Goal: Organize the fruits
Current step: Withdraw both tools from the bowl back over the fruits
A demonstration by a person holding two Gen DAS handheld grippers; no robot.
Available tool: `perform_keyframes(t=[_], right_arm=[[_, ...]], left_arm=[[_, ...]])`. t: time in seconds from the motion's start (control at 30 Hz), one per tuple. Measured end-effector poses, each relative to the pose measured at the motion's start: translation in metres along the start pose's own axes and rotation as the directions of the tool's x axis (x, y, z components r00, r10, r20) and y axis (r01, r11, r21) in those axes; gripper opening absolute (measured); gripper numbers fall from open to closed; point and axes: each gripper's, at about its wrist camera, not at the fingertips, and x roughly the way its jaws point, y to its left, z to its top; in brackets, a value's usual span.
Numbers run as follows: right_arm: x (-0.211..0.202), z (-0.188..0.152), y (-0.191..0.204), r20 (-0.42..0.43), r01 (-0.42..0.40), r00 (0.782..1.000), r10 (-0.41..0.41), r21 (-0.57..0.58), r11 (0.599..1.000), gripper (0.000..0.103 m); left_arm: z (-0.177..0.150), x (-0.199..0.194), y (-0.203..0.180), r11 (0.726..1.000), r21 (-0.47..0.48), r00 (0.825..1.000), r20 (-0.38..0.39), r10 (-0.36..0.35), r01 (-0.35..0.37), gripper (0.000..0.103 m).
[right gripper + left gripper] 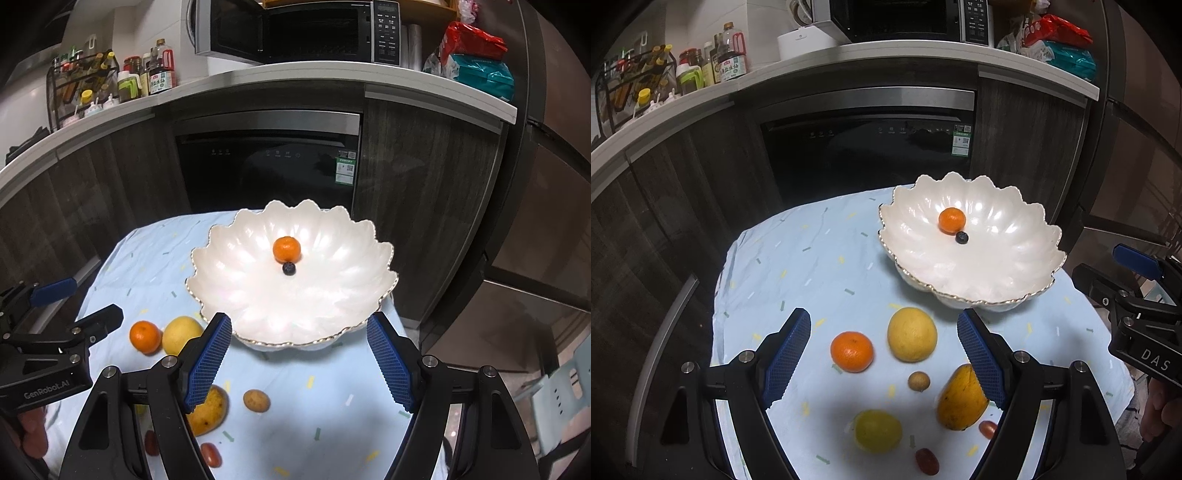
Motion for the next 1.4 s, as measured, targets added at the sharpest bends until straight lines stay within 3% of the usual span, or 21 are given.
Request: perform_keyframes(t=[0.67, 1.3, 1.4], right_arm=[[-0.004, -0.036, 0.030, -0.041, -0.092, 0.995, 0.089, -0.084, 0.992, 0.076], [-0.002, -0.074, 0.041, -0.096, -0.169, 0.983, 0.155, -0.167, 0.971, 0.075], [0.000, -0.078, 0.042, -0.107, -0.181, 0.981, 0.163, -0.180, 0.967, 0.071]], left_arm=[[-0.050, -0.017, 0.011, 0.999, -0.004, 0.999, -0.029, 0.035, -0.036, 0.081], [-0.098, -0.018, -0.005, 0.999, 0.032, 0.999, -0.044, 0.015, -0.014, 0.077], [-0.102, -0.017, -0.007, 0.999, 0.041, 0.999, -0.048, 0.009, -0.007, 0.075]])
